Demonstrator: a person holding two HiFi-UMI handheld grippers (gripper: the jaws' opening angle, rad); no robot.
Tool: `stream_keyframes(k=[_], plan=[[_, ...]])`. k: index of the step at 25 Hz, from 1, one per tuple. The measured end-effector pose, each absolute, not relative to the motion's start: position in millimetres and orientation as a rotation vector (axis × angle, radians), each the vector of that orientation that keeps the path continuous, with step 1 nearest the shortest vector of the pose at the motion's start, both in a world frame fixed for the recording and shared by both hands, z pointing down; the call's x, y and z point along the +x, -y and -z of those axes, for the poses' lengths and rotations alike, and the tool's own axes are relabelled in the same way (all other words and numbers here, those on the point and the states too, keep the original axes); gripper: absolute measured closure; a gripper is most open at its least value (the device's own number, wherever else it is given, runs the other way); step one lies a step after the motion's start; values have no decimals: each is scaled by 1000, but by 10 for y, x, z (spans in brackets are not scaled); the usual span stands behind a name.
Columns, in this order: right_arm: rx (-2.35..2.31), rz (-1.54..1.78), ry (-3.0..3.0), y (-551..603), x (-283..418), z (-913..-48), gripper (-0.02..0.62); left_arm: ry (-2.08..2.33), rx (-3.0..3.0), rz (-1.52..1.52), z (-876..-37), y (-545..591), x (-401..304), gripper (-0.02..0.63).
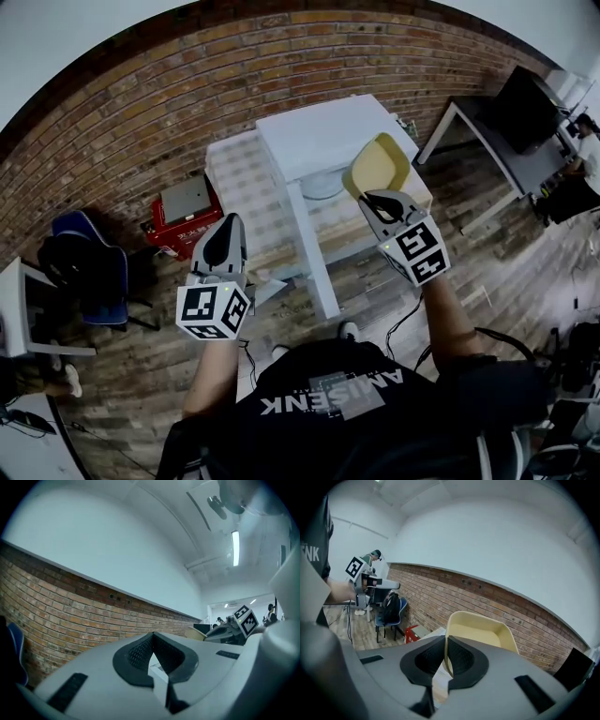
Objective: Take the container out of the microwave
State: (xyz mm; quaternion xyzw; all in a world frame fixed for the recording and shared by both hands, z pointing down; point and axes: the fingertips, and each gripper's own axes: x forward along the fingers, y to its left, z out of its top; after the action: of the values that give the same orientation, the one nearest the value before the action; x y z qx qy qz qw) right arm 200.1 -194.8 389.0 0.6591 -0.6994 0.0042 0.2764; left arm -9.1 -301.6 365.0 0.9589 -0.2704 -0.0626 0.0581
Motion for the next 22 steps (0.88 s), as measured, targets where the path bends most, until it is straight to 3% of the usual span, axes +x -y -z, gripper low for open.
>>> stream_keyframes(k=[22], plan=[[1896, 133, 1928, 1697, 2639, -3318, 545, 940, 2903, 191, -3446, 2852, 369, 594]])
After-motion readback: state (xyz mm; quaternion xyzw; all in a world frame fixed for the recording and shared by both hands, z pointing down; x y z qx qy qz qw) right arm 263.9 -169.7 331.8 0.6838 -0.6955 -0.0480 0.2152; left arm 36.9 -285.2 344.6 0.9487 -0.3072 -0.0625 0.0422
